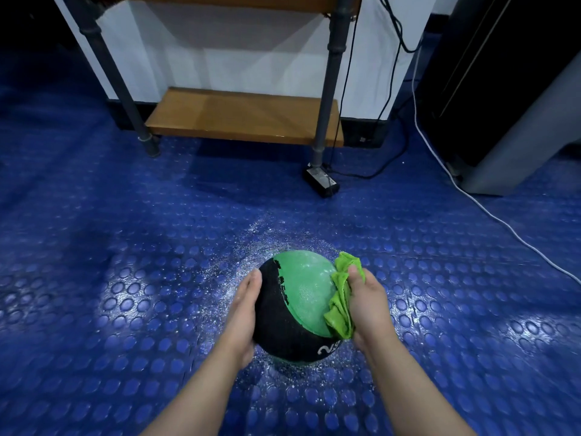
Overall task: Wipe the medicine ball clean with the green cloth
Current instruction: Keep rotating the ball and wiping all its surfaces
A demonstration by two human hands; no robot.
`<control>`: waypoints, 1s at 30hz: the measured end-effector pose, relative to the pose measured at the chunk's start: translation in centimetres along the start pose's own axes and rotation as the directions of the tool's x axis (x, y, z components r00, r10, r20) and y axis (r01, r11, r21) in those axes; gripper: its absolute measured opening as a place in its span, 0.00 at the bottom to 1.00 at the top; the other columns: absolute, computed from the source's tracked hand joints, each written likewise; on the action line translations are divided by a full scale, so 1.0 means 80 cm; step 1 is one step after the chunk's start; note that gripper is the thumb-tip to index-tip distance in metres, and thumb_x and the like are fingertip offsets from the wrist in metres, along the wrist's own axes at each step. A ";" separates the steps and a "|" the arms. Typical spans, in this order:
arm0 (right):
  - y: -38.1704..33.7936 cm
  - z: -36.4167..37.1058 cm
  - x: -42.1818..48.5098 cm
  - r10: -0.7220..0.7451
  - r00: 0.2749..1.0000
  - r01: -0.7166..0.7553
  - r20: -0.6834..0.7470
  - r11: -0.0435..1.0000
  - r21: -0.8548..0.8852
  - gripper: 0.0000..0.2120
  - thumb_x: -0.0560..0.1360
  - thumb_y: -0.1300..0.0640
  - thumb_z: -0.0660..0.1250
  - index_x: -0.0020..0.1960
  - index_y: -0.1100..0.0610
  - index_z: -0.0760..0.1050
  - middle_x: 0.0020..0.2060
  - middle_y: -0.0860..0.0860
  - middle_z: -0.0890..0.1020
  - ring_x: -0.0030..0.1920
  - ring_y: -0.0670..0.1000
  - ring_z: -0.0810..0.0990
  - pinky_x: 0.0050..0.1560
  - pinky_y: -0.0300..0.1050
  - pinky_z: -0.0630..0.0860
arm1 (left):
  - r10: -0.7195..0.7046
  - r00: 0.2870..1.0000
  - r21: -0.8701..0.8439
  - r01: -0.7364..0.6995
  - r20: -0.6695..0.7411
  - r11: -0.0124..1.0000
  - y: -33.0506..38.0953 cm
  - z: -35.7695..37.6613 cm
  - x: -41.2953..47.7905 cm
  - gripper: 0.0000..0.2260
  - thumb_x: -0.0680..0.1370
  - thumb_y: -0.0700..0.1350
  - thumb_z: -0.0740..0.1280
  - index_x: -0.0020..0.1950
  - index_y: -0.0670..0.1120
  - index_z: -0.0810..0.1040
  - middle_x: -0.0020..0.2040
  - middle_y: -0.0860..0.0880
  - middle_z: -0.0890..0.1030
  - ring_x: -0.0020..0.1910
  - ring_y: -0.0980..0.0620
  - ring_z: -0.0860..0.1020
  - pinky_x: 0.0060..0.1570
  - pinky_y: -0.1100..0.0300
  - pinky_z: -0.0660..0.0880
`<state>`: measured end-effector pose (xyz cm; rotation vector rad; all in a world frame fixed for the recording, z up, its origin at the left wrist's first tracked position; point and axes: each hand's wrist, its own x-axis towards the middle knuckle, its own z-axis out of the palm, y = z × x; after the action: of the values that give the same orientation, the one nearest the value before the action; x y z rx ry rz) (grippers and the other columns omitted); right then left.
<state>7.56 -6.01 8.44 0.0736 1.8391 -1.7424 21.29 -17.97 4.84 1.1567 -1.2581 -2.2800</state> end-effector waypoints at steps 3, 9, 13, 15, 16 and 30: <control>0.006 -0.001 -0.003 -0.051 0.997 0.045 -0.051 0.993 -0.111 0.12 0.80 0.49 0.58 0.47 0.52 0.78 0.45 0.53 0.84 0.49 0.56 0.82 0.56 0.59 0.77 | 0.038 0.989 0.091 -0.025 -0.146 0.996 0.001 0.013 -0.002 0.36 0.63 0.78 0.65 0.62 0.57 0.79 0.61 0.54 0.81 0.60 0.53 0.79 0.65 0.48 0.73; -0.016 -0.012 -0.008 0.084 0.995 -0.088 0.054 0.994 0.072 0.12 0.82 0.52 0.57 0.50 0.56 0.76 0.39 0.55 0.82 0.37 0.54 0.80 0.37 0.48 0.78 | 0.564 0.811 0.662 -0.339 -0.155 0.669 0.011 0.048 -0.028 0.30 0.80 0.63 0.45 0.74 0.48 0.68 0.71 0.58 0.67 0.73 0.59 0.61 0.75 0.58 0.54; -0.027 -0.029 -0.006 -0.006 0.996 0.016 -0.084 0.993 0.118 0.12 0.81 0.51 0.57 0.48 0.54 0.77 0.40 0.55 0.82 0.35 0.54 0.78 0.38 0.48 0.77 | 0.569 0.819 0.771 -0.311 -0.078 0.555 0.008 0.039 -0.014 0.29 0.80 0.59 0.43 0.77 0.47 0.62 0.77 0.53 0.63 0.76 0.58 0.58 0.76 0.60 0.52; -0.020 -0.020 -0.009 -0.184 0.971 0.181 -0.154 0.983 -0.031 0.12 0.79 0.47 0.58 0.45 0.50 0.77 0.43 0.54 0.83 0.40 0.55 0.79 0.45 0.53 0.79 | 0.555 0.831 0.800 -0.302 -0.046 0.518 0.013 0.039 -0.008 0.29 0.80 0.58 0.44 0.77 0.48 0.61 0.77 0.54 0.61 0.76 0.57 0.58 0.76 0.56 0.53; -0.018 -0.013 -0.014 -0.298 0.945 0.284 -0.134 0.952 -0.118 0.12 0.79 0.45 0.58 0.47 0.49 0.77 0.45 0.52 0.83 0.43 0.53 0.80 0.48 0.53 0.78 | 0.555 0.831 0.810 -0.305 -0.031 0.501 0.014 0.042 -0.007 0.28 0.80 0.58 0.45 0.77 0.49 0.61 0.77 0.54 0.61 0.76 0.56 0.59 0.76 0.53 0.54; -0.012 0.010 -0.017 -0.443 0.883 0.430 0.157 0.628 -0.648 0.15 0.79 0.47 0.59 0.62 0.51 0.74 0.58 0.46 0.75 0.57 0.46 0.73 0.50 0.37 0.66 | 0.620 0.782 0.888 -0.328 0.063 0.323 0.003 0.075 -0.009 0.26 0.78 0.58 0.45 0.71 0.56 0.72 0.71 0.57 0.71 0.72 0.51 0.64 0.71 0.46 0.63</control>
<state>8.53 -6.39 9.91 -0.7134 2.5449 -1.2222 17.14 -14.24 7.18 1.0555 -2.3419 -0.8683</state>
